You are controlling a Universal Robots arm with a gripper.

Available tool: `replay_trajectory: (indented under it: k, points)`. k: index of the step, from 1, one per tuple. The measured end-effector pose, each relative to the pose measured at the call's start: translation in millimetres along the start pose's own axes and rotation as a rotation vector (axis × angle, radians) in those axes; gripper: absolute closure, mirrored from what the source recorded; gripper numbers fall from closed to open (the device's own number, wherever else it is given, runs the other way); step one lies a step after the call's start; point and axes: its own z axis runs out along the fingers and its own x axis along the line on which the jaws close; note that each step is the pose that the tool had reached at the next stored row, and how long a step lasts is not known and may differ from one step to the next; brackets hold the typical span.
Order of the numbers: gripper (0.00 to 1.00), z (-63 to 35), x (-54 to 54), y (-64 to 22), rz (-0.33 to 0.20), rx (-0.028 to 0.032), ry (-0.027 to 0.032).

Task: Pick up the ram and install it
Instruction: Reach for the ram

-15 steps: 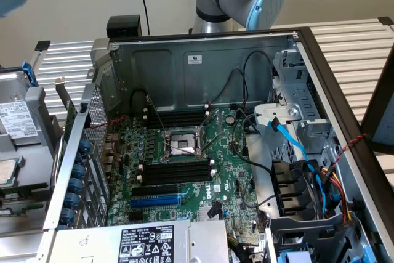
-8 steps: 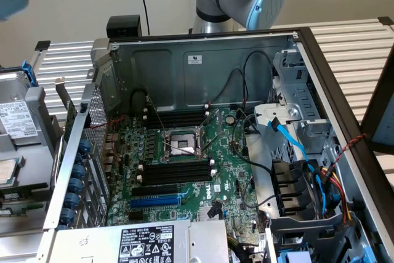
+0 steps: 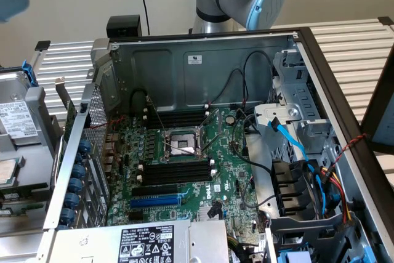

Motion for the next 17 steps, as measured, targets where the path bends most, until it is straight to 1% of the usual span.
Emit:
replay_trajectory:
  k: [3,5,6,7,8,14,17]
  points:
    - [0.80,0.4,0.0,0.0,0.000,0.0000,0.0000]
    - [0.80,1.9,0.1,0.0,0.000,-0.0003,0.0000]
    - [0.80,4.6,0.5,0.0,0.000,-0.0003,-0.0004]
    - [0.80,4.6,0.5,0.0,0.000,-0.0005,-0.0004]
    - [0.88,4.6,0.5,0.0,0.000,-0.0005,-0.0004]
    - [0.88,4.6,0.5,0.0,0.000,-0.0003,-0.0005]
    - [0.88,3.0,0.5,0.1,0.000,0.0007,-0.0004]
